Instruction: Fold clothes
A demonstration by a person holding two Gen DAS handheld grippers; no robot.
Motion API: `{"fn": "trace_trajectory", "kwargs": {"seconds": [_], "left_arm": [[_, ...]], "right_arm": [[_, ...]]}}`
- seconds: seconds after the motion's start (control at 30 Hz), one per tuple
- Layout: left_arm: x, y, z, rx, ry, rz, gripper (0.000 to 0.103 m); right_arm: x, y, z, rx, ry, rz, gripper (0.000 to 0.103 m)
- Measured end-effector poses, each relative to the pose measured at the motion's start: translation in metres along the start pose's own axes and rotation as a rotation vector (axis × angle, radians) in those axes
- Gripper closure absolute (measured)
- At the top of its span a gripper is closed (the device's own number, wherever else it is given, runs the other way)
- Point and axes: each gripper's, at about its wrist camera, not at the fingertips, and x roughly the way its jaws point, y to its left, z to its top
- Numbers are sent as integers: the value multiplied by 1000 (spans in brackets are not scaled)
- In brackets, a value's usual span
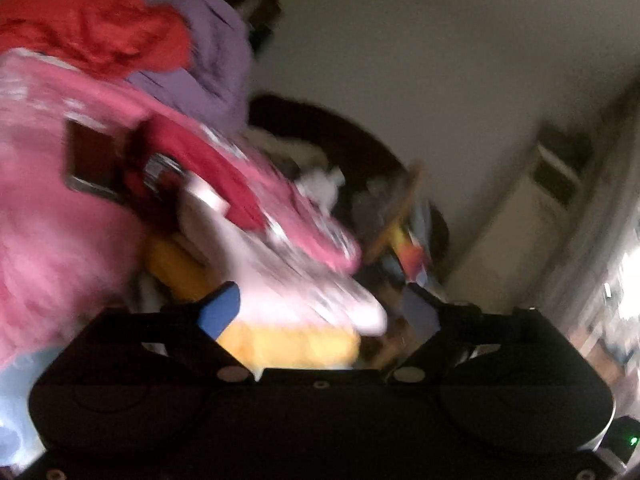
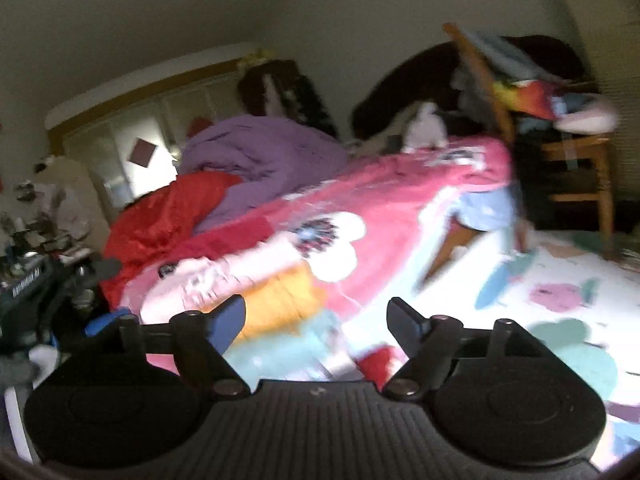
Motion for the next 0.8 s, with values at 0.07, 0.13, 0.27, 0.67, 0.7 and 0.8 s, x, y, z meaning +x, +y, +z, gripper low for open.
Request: {"fn": "trace_trajectory", "kwargs": {"seconds": [0.07,0.13,0.27,0.67,0.7,0.8], "left_arm": [[0,-36,-11,69,92,-38,7],[0,-77,-25,144,188,-71,5],[-2,-162,-58,254,375,-177,3],[-29,-341,-206,544,581,-275,0],[-27,-339,-227,559,616,-251,0],[-20,-332,-281,584,723,-202,0]], "right_arm": [[-40,-11,-1,11,23,-54,10],[-84,-21,-3,23,37,-114,6],[-175,-35,-6,5,64,-275,0],[-382,-97,-45,142,130,-718,0],[-392,-107,-58,165,135,-753,0],[-412,-138,-98,257,169,-824,0]]}}
